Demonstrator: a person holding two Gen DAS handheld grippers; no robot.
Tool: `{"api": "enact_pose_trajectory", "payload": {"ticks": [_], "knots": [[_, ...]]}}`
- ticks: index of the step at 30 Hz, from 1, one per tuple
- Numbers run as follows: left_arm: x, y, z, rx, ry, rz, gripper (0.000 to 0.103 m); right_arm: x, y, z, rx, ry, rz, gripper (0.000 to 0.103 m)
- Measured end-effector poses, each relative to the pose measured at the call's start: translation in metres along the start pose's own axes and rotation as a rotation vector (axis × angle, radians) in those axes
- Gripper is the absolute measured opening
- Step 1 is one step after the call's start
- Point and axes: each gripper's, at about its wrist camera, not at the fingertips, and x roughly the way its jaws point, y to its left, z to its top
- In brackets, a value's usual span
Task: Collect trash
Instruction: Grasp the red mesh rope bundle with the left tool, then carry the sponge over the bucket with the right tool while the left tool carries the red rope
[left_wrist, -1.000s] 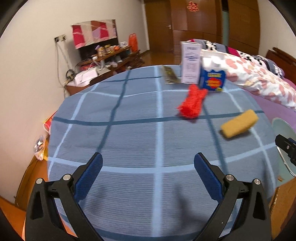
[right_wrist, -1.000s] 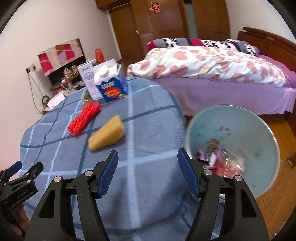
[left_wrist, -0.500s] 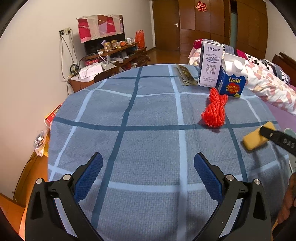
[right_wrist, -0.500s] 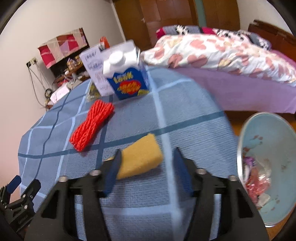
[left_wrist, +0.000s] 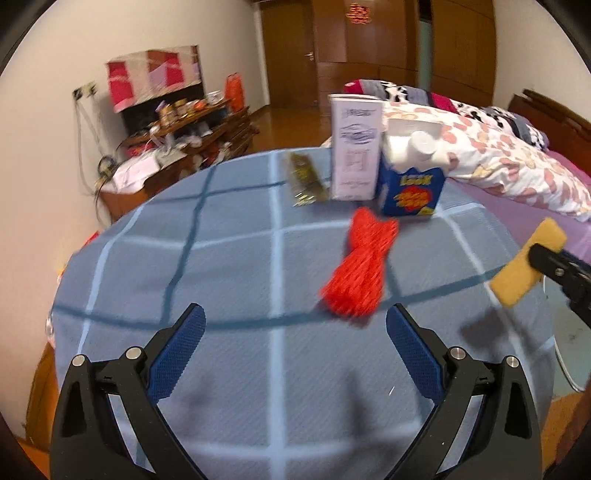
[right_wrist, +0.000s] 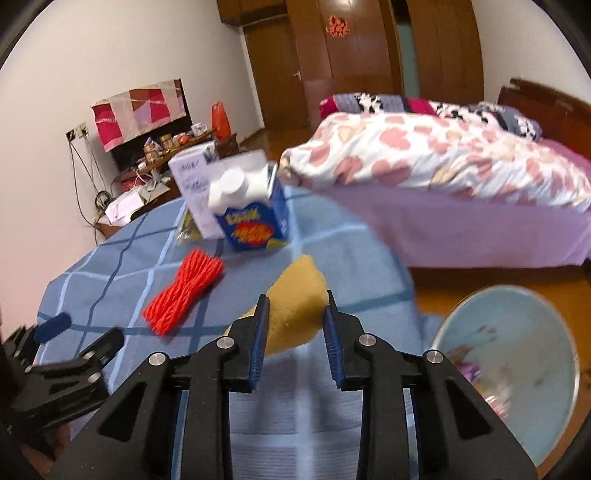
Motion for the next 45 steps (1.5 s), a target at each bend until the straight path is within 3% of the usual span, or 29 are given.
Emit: {"api": "enact_pose_trajectory", "payload": {"ticks": [4,8,13,18,33,45], "knots": [[0.025,-0.020,0.018,0.013,0.026,0.004,0.093,-0.003,-0.013,0.003,0.016,-0.006,0.001,0.029],[0.054,-0.035,0.024,0.027,0.095,0.010,0.081,-0.002,-0.020,0.001,0.025,0.001,0.004,0.029],[0.074,-0.039,0.020,0.007,0.151,-0.003,0.057,-0.001,-0.025,-0.005,0.045,0.015,0.021,0.029],[0.071,-0.040,0.018,0.000,0.139,-0.024,0.031,-0.001,-0.023,-0.011,0.043,0.026,0.035,0.029],[-0.020,-0.030,-0.010,-0.028,-0.004,-0.004,0.028,-0.036,-0.009,-0.029,-0.005,-0.003,0.040,0.029],[-0.067,-0.029,-0.043,-0.053,-0.034,-0.019,0.028,-0.069,0.001,-0.052,-0.046,-0.005,0.058,0.029]]}}
